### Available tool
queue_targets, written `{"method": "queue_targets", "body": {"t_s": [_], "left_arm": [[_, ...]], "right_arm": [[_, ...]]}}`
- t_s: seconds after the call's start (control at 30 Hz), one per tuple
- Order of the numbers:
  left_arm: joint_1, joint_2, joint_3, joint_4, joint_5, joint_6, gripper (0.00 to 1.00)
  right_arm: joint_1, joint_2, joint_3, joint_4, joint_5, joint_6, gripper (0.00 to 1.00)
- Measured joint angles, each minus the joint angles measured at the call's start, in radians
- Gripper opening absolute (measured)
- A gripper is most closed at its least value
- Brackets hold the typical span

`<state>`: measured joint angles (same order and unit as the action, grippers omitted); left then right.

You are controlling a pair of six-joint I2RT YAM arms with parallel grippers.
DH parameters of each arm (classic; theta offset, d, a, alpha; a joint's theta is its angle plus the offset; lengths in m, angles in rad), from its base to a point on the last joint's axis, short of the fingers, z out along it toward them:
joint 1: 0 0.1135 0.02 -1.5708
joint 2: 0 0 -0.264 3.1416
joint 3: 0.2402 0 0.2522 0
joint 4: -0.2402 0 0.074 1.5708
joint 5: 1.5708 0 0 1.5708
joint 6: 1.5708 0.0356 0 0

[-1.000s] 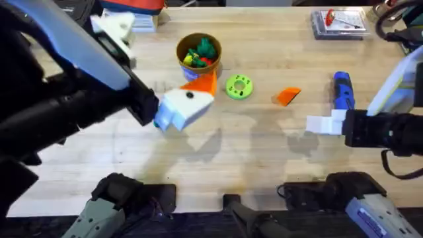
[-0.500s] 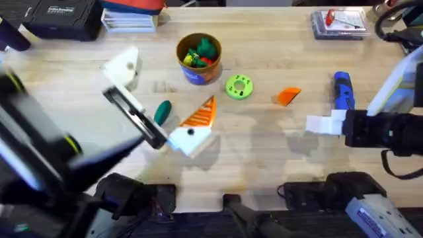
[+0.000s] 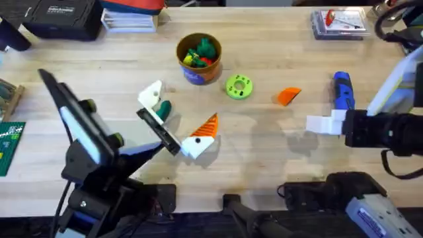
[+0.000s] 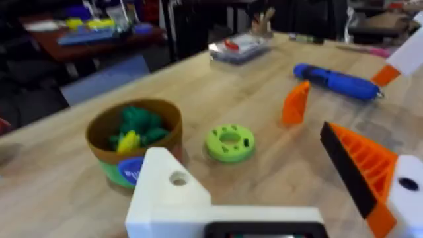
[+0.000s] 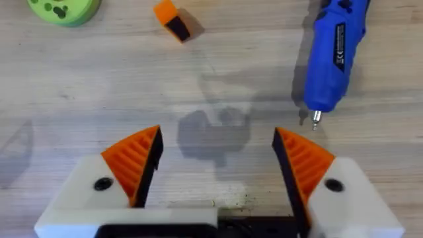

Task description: Pick up the gripper from the table and insert it into the empty holder that is missing its gripper. Then pick up a screw, insert it into the mounting hole, and use the screwdriver to tighten it. Finally, clean up the table by picking up the vegetable and placing it into the bucket.

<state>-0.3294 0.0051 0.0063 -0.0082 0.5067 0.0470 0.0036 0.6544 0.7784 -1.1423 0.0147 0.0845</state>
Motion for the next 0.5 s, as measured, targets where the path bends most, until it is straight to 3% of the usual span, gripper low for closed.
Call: {"method": "queue_targets", "body": {"t_s": [0.07,0.33,0.5], "left_arm": [[0.000,0.001,0.000,-0.045,0.014,-0.008,0.986],[0.000,0.000,0.001,-0.049,0.127,-0.021,0.986],[0.000,0.000,0.001,-0.051,0.155,-0.022,0.986]], "right_arm": [[0.000,0.000,0.000,0.000,0.000,-0.002,0.993],[0.000,0.000,0.000,0.000,0.000,-0.003,0.994],[0.000,0.000,0.000,0.000,0.000,-0.003,0.994]]}}
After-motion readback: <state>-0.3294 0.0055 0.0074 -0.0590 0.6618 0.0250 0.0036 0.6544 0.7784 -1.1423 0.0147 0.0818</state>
